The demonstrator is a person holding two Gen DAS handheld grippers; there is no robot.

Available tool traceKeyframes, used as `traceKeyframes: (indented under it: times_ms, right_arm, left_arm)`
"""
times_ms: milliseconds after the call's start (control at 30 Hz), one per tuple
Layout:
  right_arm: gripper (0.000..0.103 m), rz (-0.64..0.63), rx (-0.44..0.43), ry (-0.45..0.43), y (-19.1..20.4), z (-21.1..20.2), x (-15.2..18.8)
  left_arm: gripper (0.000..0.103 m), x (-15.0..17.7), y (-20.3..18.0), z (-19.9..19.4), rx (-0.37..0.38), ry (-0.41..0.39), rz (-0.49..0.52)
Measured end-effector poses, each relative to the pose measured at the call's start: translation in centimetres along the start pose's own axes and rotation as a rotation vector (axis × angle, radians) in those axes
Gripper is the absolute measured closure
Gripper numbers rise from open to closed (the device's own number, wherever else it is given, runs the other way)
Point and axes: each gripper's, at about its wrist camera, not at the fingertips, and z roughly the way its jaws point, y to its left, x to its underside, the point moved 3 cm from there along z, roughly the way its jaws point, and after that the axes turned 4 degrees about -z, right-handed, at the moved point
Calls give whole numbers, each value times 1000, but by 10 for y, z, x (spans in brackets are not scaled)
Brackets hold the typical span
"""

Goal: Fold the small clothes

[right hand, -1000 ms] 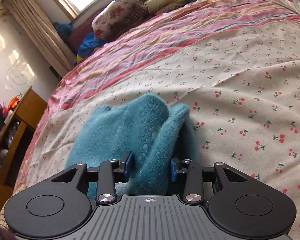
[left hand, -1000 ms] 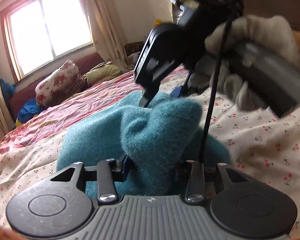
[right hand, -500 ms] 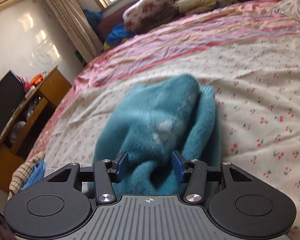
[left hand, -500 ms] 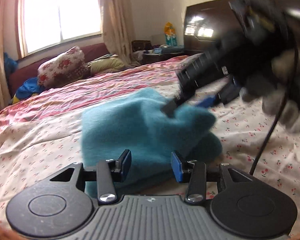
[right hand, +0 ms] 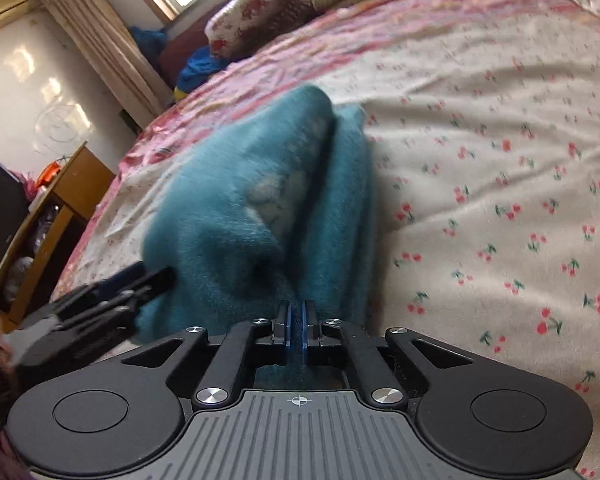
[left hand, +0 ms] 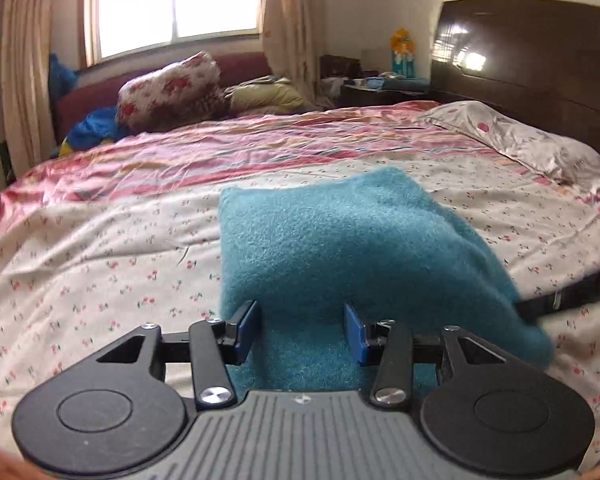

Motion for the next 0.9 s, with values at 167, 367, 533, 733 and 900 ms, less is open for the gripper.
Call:
traceKeyframes:
  times_ms: [167,367,533,733,900]
  right_arm:
    - [52,14,-19,-71,9,5,-37]
    - [42,108,-7,-9,5,63,-52]
    - [76,95,-39,-82,9,51,-49]
    - [80,89,-43,-142,-12,13,-55]
    - [82,133,27,-97,-43,45,-40]
  left_arm:
    - [53,1,1,-2,17,-6,-7]
    - [53,0,0,-3,12,-3,-4]
    - [53,-8,4,-9,23,-3,-17]
    - [51,-35,0,-22,56,-97,-48]
    - [46,-20,-5,13,17,-10,-40]
